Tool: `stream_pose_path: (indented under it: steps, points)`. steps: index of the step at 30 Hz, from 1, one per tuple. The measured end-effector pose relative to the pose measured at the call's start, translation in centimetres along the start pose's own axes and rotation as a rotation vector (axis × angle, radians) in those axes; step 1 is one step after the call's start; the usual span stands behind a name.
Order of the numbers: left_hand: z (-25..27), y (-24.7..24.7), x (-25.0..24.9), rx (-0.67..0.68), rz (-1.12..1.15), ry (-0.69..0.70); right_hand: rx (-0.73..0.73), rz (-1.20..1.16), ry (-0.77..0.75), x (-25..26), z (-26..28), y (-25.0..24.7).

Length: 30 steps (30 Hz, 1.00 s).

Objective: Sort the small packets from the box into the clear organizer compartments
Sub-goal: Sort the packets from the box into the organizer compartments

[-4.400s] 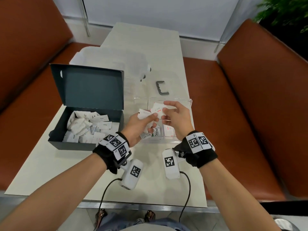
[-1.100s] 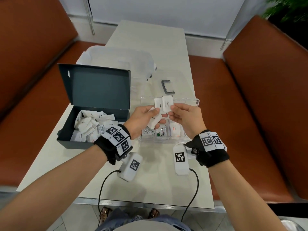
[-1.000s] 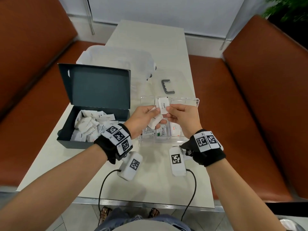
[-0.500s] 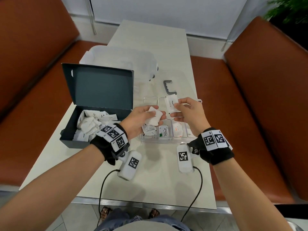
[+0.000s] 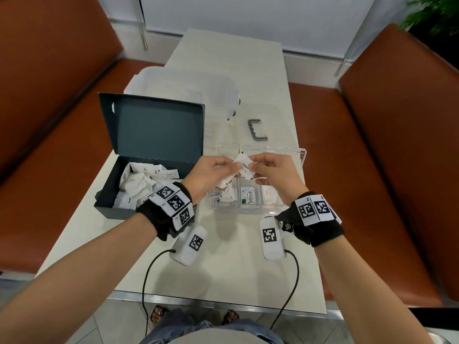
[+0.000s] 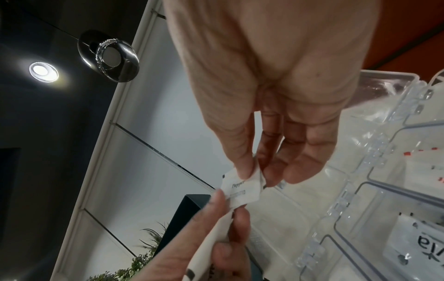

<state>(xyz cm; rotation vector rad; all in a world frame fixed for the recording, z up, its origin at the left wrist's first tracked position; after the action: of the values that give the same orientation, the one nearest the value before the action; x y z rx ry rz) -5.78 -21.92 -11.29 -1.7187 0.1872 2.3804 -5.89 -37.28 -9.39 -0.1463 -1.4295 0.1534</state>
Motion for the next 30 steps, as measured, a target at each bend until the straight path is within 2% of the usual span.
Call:
stream_pose_path:
  steps: [5,10,15,19,23,30]
  points:
    - [-0.6,-1.1,0.6,-0.039,0.014,-0.001,-0.005,-0.058,-0.008,0.2,-0.2,0.5]
    - [-0.8,-2.1,1.4,-0.099,0.171,-0.013,0.017,-0.179,0.085,-1.1,0.1,1.7]
    - [-0.7,-1.5,1.6,-0.007,0.016,-0.022,-0.073,-0.311,0.069,-0.8,-0.3,1.2]
    - [-0.9,-2.1,1.8,-0.005,0.129,-0.1,-0.014,-0.175,0.042,-0.1,-0.8,0.8]
    - [-0.9,-1.8,1.4,0.031,0.058,-0.05,0.049,-0.111,0.042,-0.1,-0.8,1.2]
    - [-1.1,-1.6,1.8,0.076,-0.024,-0.063,-0.063,0.114,-0.078,0.6,-1.0,0.3]
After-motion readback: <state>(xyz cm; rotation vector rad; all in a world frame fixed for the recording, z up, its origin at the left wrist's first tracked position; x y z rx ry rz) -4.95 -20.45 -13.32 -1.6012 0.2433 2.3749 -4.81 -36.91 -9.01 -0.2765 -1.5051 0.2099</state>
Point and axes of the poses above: each hand's wrist, its own z-axis away from the middle knuckle, its own y-axis out of the palm, x = y × z, the point moved 10 cm from there along -z, towards the middle knuckle, and after that the axes turned 4 degrees about -y, right-handed, at the moved point
